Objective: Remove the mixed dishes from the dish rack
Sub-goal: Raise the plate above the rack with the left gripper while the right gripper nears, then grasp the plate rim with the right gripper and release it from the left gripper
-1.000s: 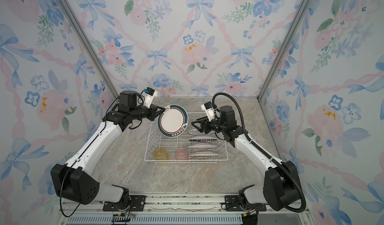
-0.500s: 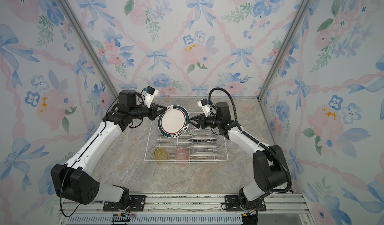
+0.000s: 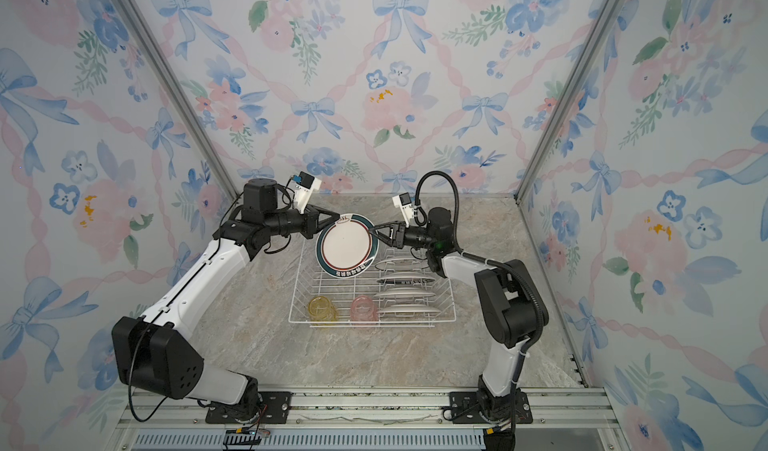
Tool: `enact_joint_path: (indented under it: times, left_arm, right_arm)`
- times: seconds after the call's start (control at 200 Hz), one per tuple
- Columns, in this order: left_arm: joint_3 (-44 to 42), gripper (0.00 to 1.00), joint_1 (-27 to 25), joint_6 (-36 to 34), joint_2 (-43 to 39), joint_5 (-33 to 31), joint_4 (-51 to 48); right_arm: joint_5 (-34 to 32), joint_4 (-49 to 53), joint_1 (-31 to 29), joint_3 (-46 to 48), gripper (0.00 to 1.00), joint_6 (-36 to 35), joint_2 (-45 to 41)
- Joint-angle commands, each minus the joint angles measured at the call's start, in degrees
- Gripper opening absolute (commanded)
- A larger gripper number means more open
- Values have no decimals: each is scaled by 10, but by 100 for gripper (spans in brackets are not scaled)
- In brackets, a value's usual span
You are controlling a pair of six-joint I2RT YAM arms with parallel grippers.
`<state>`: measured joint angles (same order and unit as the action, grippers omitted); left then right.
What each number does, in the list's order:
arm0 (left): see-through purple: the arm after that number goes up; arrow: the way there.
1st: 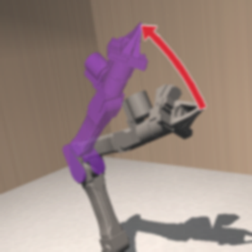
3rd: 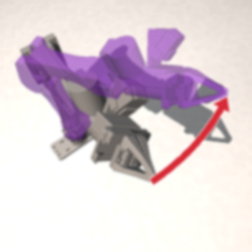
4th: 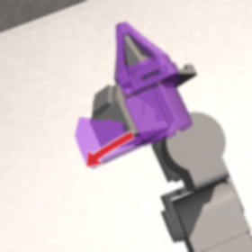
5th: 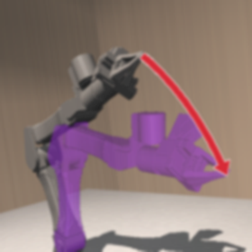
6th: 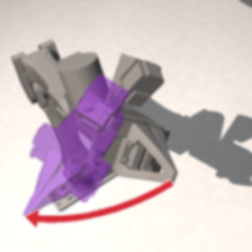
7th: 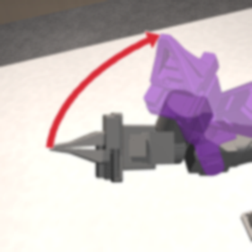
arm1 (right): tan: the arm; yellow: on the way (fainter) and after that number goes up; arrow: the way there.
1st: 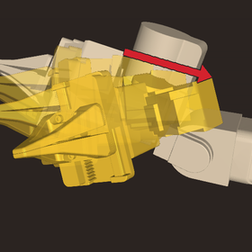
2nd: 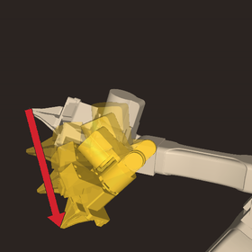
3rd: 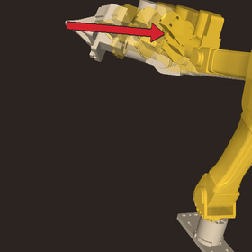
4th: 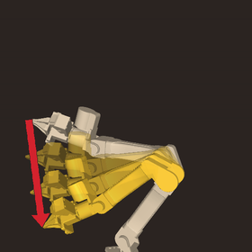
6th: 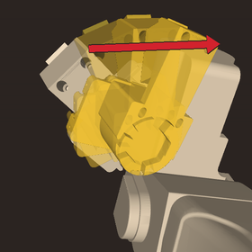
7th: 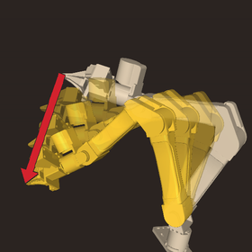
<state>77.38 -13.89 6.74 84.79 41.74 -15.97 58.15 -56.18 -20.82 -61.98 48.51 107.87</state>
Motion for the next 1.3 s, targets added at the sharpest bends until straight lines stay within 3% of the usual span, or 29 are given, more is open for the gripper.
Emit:
enact_joint_path:
  times: [0.0,0.23,0.355,0.405,0.505,0.6,0.67,0.715,0.775,0.835,0.96,1.115,1.295]
  left_arm:
    - [20,0,3,15,10,29,35]
    - [31,0,4,24,38,35,50]
    - [43,0,4,25,54,40,52]
    - [47,0,4,24,59,42,52]
    - [50,0,4,24,65,43,52]
    - [51,0,3,23,67,38,52]
    - [49,0,2,24,66,26,52]
    - [49,0,2,26,64,12,52]
    - [44,12,2,27,58,-11,52]
    - [40,17,3,23,47,-35,52]
    - [26,20,4,14,10,-97,52]
    - [-11,23,0,7,-44,-174,51]
    - [-83,27,-52,-25,-90,-304,51]
  right_arm:
    - [56,-245,4,-34,26,192,47]
    - [93,-218,-15,-45,23,178,39]
    - [98,-122,-12,-36,11,113,6]
    - [92,-55,-12,-32,0,62,-12]
    - [55,153,-18,-31,0,-98,-60]
    - [-42,447,-39,-67,0,-335,-114]
    - [-97,561,-58,-95,0,-412,-128]
    - [-107,576,-57,-102,0,-411,-147]
    - [-122,608,-51,-113,0,-414,-154]
    - [-162,629,-43,-117,0,-412,-163]
    - [-213,651,-7,-114,0,-381,-192]
    - [-235,577,95,-55,0,-277,-265]
    - [-310,578,219,-8,0,-217,-350]
